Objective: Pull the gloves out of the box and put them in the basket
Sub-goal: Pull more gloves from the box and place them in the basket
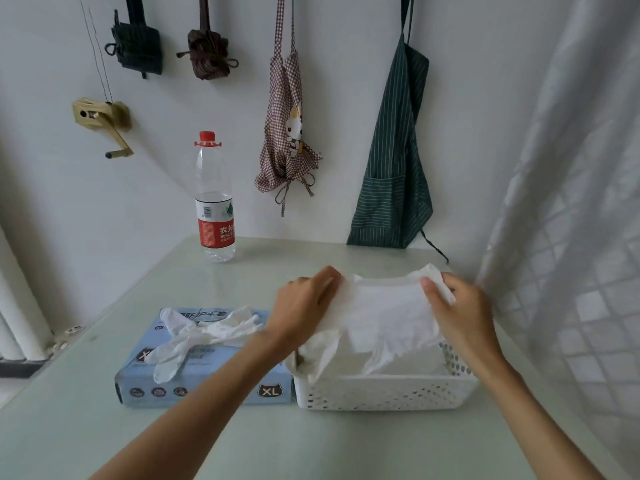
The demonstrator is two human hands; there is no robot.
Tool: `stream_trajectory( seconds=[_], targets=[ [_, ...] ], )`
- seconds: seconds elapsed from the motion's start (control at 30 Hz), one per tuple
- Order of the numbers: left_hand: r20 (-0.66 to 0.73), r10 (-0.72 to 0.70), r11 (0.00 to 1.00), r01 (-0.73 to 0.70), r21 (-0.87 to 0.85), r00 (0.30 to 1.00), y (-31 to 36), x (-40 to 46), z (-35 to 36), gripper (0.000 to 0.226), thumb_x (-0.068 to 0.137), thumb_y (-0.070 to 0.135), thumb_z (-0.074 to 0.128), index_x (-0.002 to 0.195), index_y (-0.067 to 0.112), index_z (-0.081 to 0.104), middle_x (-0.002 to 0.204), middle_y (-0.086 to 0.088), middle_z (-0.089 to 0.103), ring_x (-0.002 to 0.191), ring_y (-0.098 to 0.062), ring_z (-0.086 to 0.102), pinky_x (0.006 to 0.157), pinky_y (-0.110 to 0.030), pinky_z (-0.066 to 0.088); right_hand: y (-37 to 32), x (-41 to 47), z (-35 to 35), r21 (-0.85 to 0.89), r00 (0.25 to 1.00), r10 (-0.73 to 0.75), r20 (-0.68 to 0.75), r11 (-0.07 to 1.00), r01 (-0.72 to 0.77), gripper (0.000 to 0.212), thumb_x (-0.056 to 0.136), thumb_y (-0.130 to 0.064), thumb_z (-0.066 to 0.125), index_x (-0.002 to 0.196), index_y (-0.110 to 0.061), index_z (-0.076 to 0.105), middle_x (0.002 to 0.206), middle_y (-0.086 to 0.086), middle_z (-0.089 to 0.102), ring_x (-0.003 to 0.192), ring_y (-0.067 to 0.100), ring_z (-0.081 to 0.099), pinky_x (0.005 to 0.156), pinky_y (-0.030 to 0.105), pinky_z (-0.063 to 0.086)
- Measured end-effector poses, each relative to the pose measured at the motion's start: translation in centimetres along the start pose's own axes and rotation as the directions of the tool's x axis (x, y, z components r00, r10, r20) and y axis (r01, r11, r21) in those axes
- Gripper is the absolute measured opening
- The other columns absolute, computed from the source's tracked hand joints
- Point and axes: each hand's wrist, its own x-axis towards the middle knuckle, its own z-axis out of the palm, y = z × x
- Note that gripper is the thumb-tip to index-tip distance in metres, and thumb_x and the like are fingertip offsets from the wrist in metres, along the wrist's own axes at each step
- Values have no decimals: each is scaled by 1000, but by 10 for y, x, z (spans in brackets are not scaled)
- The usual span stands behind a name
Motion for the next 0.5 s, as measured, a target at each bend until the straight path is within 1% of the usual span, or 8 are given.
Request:
stream_trajectory(
  seconds=[0.07,0.1,0.17,0.27,0.3,0.37,0.43,0.5],
  targets=[
    [235,60,969,-113,218,970,-10,5,10,33,102,39,27,116,20,51,87,-3,68,74,-26,61,66,-32,44,22,0,5,-224,982,104,158,972,-66,46,93,-29,56,55,-12,36,47,-4,31,46,15,32,48,28,21],
    [315,86,938,-183,293,945,-12,8,13,36,103,39,24,116,19,50,92,-6,68,78,-28,61,67,-31,41,28,1,8,-326,968,137,209,943,-64,48,93,-30,56,55,-15,31,46,-5,31,45,15,31,48,28,21],
    [418,136,853,-321,411,898,-12,16,17,37,104,37,21,115,15,49,98,-9,67,85,-31,61,66,-31,33,35,5,11,-479,942,184,280,877,-29,47,94,-33,54,56,-17,30,50,-4,35,48,16,36,48,28,24],
    [547,175,676,-504,538,819,-6,25,19,33,105,31,25,112,14,52,106,-8,66,95,-31,62,65,-32,31,38,12,17,-644,909,191,371,758,104,37,97,-35,48,66,-19,37,66,-4,43,71,22,53,52,29,28],
    [582,174,632,-544,552,794,-4,28,19,32,105,30,27,111,14,54,106,-7,65,96,-30,62,65,-31,31,37,15,19,-676,903,176,392,720,153,31,98,-35,46,73,-18,41,74,-2,49,81,24,58,56,29,30],
    [623,175,565,-596,571,763,-1,32,21,27,103,27,34,107,15,57,103,-5,65,95,-27,63,65,-30,32,33,19,23,-722,892,132,433,643,255,21,100,-33,42,89,-18,50,94,3,59,97,24,60,65,28,31],
    [617,208,515,-621,591,759,-1,34,25,18,101,20,42,103,17,60,96,0,65,88,-21,64,62,-30,30,33,22,28,-759,867,120,483,550,347,21,102,-30,40,107,-16,56,110,4,61,105,24,58,68,27,31],
    [601,220,494,-619,611,769,-3,34,30,13,98,12,48,103,17,58,93,2,63,84,-19,63,61,-29,28,36,24,32,-777,839,132,528,473,415,22,102,-28,41,114,-15,54,116,4,60,108,23,58,68,26,31]
  ],
)
